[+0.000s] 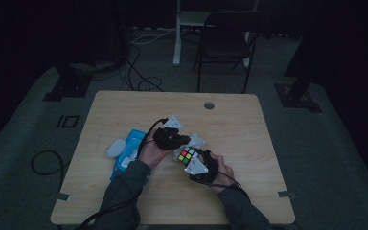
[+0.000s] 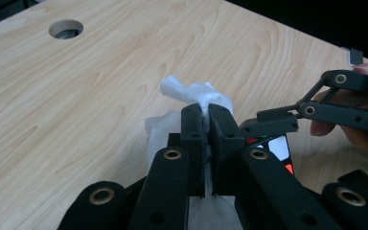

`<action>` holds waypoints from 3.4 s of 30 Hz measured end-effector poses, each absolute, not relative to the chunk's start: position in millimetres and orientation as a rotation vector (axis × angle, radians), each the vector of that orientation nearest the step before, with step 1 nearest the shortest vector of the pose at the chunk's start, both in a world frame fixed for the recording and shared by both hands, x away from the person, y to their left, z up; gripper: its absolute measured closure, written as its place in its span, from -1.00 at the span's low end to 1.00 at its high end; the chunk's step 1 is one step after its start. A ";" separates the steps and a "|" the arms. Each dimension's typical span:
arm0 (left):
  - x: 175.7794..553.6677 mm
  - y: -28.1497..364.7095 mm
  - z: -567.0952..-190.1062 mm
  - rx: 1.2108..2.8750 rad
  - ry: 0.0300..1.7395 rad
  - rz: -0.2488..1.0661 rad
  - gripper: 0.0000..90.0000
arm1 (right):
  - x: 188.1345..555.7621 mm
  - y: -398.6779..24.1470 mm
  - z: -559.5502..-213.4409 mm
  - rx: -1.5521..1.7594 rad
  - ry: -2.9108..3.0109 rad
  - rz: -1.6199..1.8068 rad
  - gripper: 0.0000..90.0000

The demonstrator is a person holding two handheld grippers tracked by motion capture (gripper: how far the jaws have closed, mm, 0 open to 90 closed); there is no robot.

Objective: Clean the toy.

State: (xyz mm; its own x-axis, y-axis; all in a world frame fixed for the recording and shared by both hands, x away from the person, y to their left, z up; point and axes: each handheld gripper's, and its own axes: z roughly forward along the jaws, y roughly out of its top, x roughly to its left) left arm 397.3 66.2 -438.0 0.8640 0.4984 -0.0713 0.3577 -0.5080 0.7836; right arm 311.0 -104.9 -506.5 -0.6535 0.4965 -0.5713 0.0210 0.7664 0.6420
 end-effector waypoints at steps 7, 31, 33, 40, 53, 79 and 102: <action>395.1 70.3 -436.5 2.121 0.623 0.194 0.93 | 314.0 -111.4 -502.0 0.439 2.201 0.866 -0.24; 381.2 75.4 -440.9 2.078 0.598 0.189 0.93 | 327.1 -133.4 -493.7 0.621 2.238 1.061 -0.24; 379.1 73.3 -442.8 2.080 0.593 0.189 0.93 | 328.5 -134.3 -493.8 0.637 2.249 1.069 -0.24; 374.2 67.7 -448.1 2.096 0.580 0.216 0.93 | 331.9 -135.1 -494.9 0.680 2.278 1.072 -0.24; 365.4 57.4 -455.0 2.119 0.549 0.200 0.93 | 335.9 -135.0 -495.4 0.718 2.307 1.062 -0.24; 354.6 42.0 -457.8 2.172 0.457 0.143 0.93 | 337.1 -135.6 -496.0 0.747 2.304 1.070 -0.24; 368.0 45.0 -455.7 2.113 0.519 0.184 0.93 | 333.9 -132.3 -494.1 0.720 2.307 1.089 -0.24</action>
State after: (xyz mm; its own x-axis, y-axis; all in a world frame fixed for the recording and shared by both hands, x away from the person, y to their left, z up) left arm 368.0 45.0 -455.7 0.8998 0.4313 -0.0656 0.2931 -0.4862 0.8232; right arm 333.9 -132.3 -494.1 -0.7432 0.6384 -0.2002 0.2513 0.5437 0.8008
